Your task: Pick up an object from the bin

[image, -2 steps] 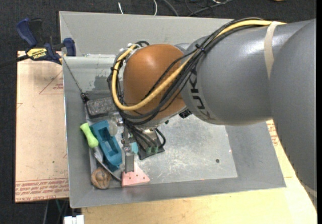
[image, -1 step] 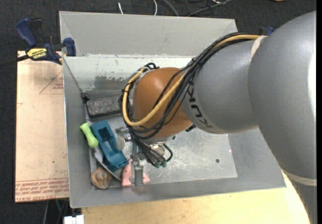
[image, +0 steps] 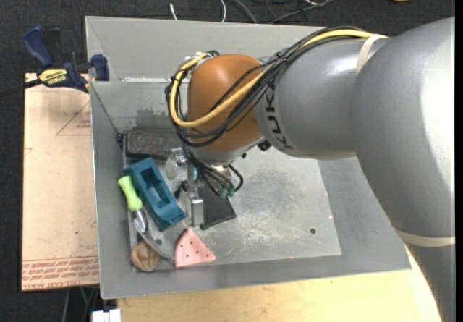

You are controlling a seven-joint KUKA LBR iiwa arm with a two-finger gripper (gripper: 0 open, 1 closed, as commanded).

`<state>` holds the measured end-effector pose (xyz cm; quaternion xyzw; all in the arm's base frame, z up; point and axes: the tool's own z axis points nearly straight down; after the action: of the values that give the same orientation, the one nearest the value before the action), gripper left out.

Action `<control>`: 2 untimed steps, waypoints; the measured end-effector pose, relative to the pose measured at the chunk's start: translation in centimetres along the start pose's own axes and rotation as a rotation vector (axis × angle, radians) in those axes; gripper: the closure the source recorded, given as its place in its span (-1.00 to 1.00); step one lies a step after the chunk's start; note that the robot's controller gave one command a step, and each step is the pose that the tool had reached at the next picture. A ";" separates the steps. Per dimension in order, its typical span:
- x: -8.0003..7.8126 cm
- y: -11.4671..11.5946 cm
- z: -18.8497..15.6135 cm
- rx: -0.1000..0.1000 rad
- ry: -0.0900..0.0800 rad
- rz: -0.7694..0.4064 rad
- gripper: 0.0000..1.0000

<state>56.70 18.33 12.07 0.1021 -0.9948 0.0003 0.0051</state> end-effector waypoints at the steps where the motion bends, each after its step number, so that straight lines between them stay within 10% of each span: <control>1: 1.0 -0.3 2.6 -0.003 -0.008 0.057 -1.00; 2: 0.3 0.2 2.2 0.000 0.002 0.072 -1.00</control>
Offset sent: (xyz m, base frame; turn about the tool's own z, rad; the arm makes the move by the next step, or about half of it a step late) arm 0.0313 0.0056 -0.0161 0.0787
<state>56.31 18.50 9.83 0.0661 -0.9978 0.0006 0.0059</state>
